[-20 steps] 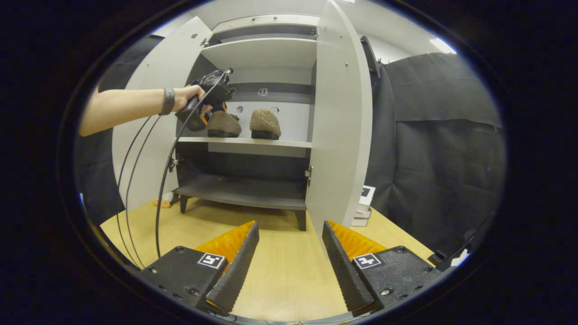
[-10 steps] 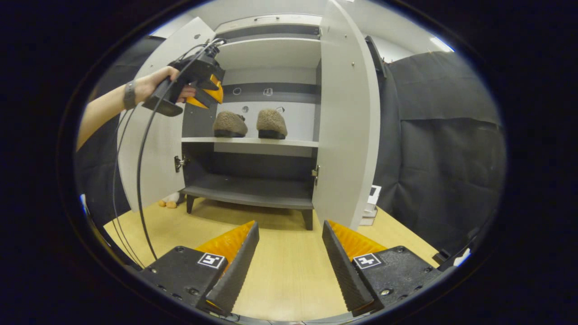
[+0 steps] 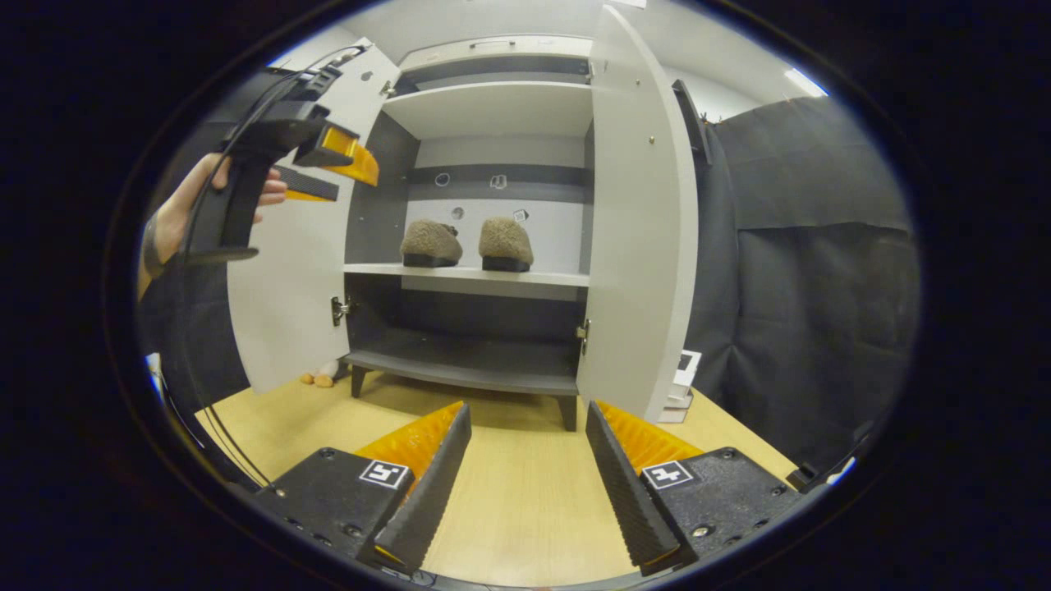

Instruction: Grab one shoe with the right hand and put it into the shoe cabinet, grab the other shoe with the left hand and put it into the shoe cabinet; then close the right door with the right hand and the left door with the left hand.

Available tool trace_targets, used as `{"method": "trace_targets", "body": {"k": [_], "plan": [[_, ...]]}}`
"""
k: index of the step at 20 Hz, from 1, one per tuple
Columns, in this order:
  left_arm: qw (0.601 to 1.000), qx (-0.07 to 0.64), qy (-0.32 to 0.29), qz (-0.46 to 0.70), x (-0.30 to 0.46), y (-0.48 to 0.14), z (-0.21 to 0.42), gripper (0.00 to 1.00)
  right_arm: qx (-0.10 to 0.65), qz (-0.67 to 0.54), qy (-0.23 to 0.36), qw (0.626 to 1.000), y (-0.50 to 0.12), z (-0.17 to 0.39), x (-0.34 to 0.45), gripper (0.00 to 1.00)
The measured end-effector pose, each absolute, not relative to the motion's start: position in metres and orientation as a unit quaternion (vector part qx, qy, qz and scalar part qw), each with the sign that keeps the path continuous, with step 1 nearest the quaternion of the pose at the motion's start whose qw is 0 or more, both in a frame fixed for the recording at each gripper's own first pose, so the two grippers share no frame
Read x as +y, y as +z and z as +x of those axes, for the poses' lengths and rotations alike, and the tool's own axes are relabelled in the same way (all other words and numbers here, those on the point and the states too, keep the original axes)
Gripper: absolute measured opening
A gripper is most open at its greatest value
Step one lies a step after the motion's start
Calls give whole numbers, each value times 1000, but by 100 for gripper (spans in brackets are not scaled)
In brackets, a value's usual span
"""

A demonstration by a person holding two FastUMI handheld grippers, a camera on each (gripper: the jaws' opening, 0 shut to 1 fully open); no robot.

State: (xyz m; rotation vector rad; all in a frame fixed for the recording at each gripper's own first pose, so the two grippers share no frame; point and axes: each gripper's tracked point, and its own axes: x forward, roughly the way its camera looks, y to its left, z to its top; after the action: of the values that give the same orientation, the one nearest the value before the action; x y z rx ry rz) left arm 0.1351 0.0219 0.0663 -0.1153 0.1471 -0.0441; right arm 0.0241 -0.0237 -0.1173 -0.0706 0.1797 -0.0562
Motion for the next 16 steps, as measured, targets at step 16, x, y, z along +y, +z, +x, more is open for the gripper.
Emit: {"method": "trace_targets", "body": {"k": [16], "plan": [[994, 83, 34, -57, 17, -41, -13, 90, 82, -22, -17, 996, -106, 7, -19, 88]]}}
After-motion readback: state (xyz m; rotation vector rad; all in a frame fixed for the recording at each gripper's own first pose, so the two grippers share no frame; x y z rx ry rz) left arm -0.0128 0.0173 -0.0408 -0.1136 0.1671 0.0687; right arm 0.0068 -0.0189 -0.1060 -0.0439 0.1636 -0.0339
